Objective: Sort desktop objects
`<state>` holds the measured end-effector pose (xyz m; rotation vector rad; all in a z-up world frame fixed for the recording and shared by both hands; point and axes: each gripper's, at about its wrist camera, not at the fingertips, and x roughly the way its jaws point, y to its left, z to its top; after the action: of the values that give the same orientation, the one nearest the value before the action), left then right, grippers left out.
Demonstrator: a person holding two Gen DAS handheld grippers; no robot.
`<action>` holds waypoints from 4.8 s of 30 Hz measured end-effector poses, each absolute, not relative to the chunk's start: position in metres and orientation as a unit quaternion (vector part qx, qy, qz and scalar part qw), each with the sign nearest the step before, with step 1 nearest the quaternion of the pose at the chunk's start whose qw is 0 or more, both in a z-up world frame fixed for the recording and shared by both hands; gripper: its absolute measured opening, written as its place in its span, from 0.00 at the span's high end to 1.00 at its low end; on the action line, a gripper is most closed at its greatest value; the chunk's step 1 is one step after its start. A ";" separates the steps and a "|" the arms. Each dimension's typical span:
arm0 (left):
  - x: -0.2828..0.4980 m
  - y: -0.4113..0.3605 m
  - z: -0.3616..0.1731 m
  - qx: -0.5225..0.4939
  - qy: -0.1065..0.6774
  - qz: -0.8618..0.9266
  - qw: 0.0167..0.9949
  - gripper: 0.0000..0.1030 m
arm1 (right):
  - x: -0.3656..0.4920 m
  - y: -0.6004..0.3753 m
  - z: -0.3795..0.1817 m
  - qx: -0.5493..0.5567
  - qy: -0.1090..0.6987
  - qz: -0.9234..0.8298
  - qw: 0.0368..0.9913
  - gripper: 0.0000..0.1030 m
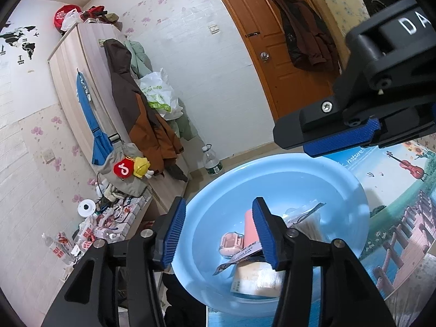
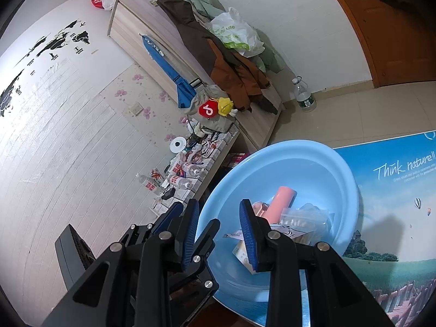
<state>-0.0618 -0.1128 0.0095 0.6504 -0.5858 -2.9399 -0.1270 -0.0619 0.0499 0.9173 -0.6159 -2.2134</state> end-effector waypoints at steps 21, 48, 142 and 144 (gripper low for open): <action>-0.063 -0.112 0.011 0.238 -0.166 -0.956 0.039 0.00 | -0.121 -0.045 0.052 0.343 -0.227 -0.869 0.274 0.23; -0.070 -0.112 0.012 0.288 -0.103 -0.952 0.021 0.00 | -0.106 -0.034 0.058 0.326 -0.129 -0.913 0.207 0.22; -0.062 0.018 0.015 0.381 -0.064 -0.922 -0.034 0.00 | -0.033 0.097 0.041 0.418 -0.066 -0.905 0.041 0.22; -0.059 0.021 0.013 0.381 -0.063 -0.922 -0.033 0.00 | -0.030 0.101 0.039 0.419 -0.070 -0.904 0.039 0.22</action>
<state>-0.0593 0.0214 0.0131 1.2217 -0.2024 -2.9590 -0.0304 0.1007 0.0388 1.2849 -0.2151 -2.7727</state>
